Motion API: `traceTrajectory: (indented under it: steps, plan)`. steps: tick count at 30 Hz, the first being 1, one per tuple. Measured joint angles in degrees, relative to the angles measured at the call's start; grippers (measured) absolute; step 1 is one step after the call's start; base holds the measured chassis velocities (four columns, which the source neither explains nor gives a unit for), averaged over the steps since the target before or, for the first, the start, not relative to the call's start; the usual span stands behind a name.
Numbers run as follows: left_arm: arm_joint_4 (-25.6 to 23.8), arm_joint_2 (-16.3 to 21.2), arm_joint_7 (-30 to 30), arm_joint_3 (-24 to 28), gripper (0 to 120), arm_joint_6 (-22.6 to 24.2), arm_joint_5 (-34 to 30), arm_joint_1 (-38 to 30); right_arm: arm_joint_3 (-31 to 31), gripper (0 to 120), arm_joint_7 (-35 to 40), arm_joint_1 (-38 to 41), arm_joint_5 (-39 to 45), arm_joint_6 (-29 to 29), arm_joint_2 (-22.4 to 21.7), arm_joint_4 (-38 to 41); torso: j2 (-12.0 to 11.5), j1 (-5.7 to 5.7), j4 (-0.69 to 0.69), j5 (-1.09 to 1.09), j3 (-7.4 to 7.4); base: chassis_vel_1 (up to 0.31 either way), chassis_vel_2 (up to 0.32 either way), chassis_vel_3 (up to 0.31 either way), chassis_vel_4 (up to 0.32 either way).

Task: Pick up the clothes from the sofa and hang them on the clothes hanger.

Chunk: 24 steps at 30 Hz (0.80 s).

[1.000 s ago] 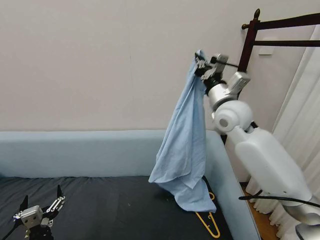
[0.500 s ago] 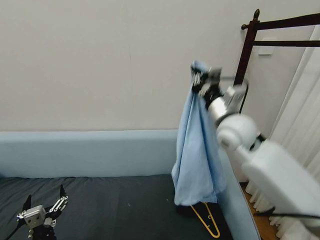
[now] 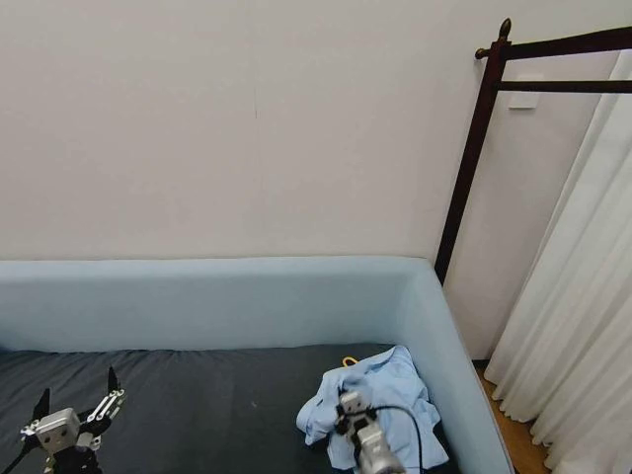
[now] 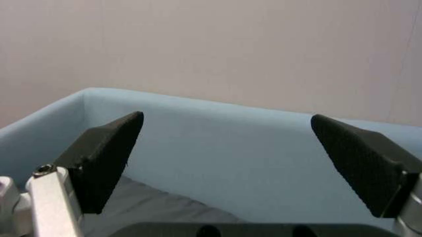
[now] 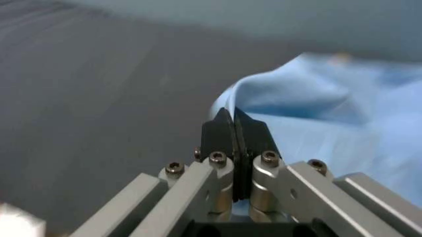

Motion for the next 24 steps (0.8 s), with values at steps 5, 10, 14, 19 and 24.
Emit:
traceTrajectory:
  steps: [5,10,14,19,24]
  plan:
    - [0.0,-0.1,0.0,0.0,100,0.0,0.2,0.2,-2.3,4,11.2,0.9,21.7,-7.9,4.2,1.8,0.0,0.0,0.0,0.0,0.0,0.0,0.0,0.0,0.0]
    - [-0.1,0.1,0.0,-0.7,100,0.0,0.1,0.5,-2.0,22,18.2,2.2,29.1,-12.4,6.7,2.2,0.0,0.0,0.01,0.01,0.01,0.0,0.0,0.0,0.0]
    - [0.0,0.3,-0.1,-1.1,100,0.0,-0.1,0.6,-0.8,34,24.4,2.7,37.3,-18.1,5.7,6.4,0.0,0.0,0.01,0.01,0.01,0.0,0.0,0.0,0.0]
    - [0.5,0.3,-0.1,-1.0,100,-0.4,0.0,0.3,0.7,51,28.4,2.9,45.3,-21.4,2.2,11.8,0.0,0.0,-0.01,0.02,0.01,0.0,0.0,0.0,0.0]
    - [0.7,0.0,-0.1,0.2,100,-0.5,0.7,-0.1,3.7,69,20.2,5.7,34.3,-21.1,0.4,9.0,0.0,0.0,-0.01,0.02,0.01,0.0,0.0,0.0,0.0]
